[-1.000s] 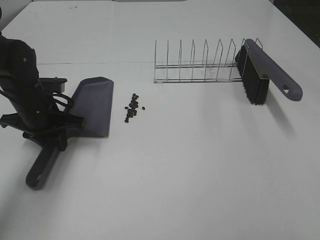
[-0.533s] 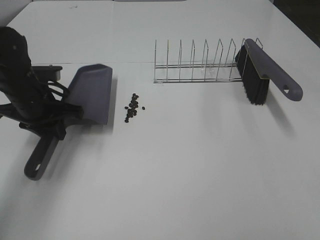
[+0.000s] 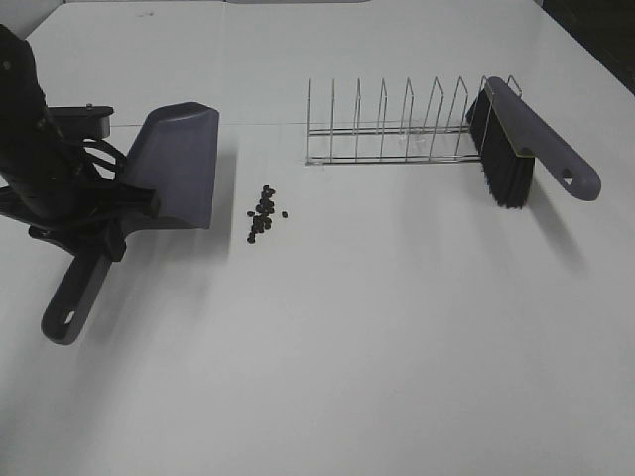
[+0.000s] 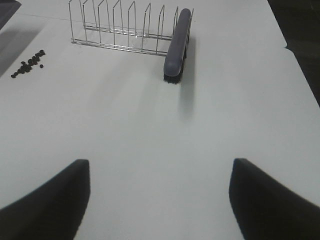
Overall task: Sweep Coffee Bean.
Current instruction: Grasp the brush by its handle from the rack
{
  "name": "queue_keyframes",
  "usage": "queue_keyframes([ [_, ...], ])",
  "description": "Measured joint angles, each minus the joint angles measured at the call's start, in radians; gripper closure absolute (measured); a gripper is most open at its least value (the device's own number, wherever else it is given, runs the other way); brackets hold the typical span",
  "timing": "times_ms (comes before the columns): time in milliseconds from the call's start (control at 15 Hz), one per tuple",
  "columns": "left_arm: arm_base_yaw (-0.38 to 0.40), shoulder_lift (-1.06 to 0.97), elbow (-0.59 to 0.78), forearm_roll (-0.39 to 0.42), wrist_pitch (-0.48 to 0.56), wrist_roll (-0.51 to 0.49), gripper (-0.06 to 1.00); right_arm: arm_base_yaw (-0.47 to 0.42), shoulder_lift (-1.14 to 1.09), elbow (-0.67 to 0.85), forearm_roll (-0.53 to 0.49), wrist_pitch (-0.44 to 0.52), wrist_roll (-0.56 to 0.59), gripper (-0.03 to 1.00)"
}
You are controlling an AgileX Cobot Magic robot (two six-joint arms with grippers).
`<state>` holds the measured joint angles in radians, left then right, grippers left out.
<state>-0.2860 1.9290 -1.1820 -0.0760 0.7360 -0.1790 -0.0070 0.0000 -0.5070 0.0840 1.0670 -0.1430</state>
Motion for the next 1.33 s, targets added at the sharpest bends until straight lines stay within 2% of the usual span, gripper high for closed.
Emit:
queue_keyframes([
  [133,0.000,0.000,0.000,0.000,0.003,0.001,0.69,0.000,0.060,-0.018,-0.006,-0.052,0.019,0.27],
  [333,0.000,0.000,0.000,0.004,0.009,0.003,0.69,0.000,0.264,-0.068,-0.006,-0.305,0.027,0.29],
  [533,0.000,0.000,0.000,0.004,0.011,0.007,0.69,0.000,0.511,-0.142,0.005,-0.430,0.028,0.29],
  [667,0.000,0.000,0.000,0.005,0.013,0.009,0.69,0.000,0.721,-0.266,0.023,-0.476,0.028,0.29],
  [733,0.000,0.000,0.000,0.006,0.014,0.010,0.69,0.000,0.836,-0.342,0.023,-0.476,0.029,0.29],
  [800,0.000,0.000,0.000,0.006,0.014,0.010,0.69,0.000,1.051,-0.482,0.024,-0.456,0.030,0.29],
  [1133,0.000,0.000,0.000,0.006,0.014,0.010,0.69,0.000,1.504,-0.834,0.024,-0.350,0.031,0.29],
  [1333,0.000,0.000,0.000,0.006,0.014,0.011,0.69,0.000,1.716,-0.979,0.024,-0.310,0.031,0.29],
])
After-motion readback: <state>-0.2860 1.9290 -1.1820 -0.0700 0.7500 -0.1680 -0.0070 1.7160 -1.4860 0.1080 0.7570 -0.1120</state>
